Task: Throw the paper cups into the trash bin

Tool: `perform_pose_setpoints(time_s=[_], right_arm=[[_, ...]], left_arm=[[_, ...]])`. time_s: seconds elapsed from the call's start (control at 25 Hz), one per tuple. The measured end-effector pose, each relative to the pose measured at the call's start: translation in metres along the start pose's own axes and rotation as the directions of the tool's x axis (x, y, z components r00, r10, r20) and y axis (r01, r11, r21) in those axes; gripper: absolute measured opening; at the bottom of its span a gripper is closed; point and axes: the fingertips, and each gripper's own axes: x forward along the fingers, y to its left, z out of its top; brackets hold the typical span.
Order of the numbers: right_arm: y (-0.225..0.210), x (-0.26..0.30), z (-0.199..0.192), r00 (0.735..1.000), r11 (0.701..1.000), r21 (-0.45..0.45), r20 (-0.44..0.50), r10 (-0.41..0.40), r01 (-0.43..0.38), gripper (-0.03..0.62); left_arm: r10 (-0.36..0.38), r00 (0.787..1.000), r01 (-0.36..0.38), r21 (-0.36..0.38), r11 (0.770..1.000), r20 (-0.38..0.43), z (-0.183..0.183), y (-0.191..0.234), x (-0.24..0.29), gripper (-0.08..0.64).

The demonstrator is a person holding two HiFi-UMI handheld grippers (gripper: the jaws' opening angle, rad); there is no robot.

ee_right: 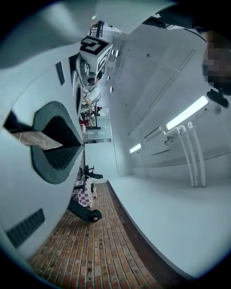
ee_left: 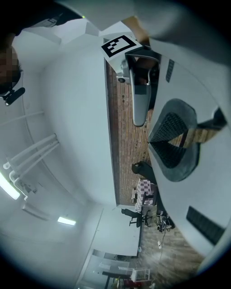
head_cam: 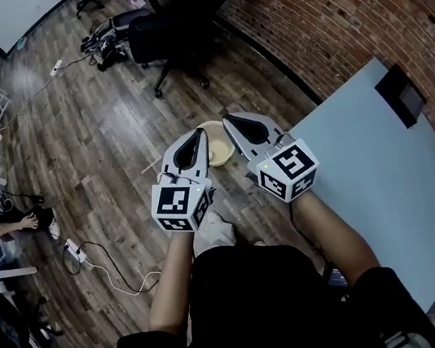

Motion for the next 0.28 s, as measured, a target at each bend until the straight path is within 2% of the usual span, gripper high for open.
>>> perform_pose_setpoints(time_s=[0.28], right_arm=[[0.027,-0.034,0.003,1.0,1.0,-0.002,-0.002,0.015,-0.015,0.003]], left_arm=[[0.007,1.0,-0.007,0.011,1.0,-0.01,0.0,-0.029,-0.032,0.008]])
